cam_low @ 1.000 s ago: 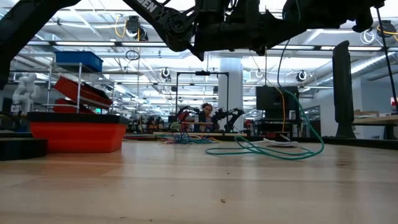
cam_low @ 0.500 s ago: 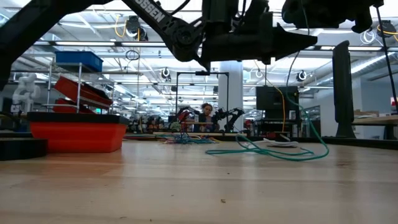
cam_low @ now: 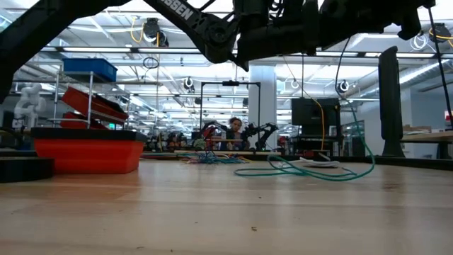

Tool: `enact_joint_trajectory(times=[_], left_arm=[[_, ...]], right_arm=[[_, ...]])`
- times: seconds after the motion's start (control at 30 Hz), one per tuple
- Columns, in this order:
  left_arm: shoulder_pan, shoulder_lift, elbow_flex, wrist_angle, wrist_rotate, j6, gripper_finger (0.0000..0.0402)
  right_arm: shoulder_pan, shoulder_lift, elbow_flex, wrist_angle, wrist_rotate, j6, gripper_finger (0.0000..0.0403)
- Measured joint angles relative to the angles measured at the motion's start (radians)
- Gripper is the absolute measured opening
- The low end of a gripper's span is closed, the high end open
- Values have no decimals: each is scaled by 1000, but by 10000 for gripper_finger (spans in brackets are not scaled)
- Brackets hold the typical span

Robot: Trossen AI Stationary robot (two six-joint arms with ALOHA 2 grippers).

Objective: Coil cords
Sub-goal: Coil the green wire onto the spool

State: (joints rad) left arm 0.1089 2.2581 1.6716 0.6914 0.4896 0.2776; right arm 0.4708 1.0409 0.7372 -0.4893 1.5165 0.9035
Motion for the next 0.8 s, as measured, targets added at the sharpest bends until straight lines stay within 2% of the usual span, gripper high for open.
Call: enact_joint_trajectory(times=[0.37,0.67,0.8], left_arm=[[-6,0,47,-90,-1,71,1],[5,15,49,-116,-28,44,1],[15,31,49,-104,-27,0,1]], right_arm=[[-54,0,0,15,-74,28,0],[-49,1,0,69,-66,8,0],[-28,2,0,73,-22,-7,0]])
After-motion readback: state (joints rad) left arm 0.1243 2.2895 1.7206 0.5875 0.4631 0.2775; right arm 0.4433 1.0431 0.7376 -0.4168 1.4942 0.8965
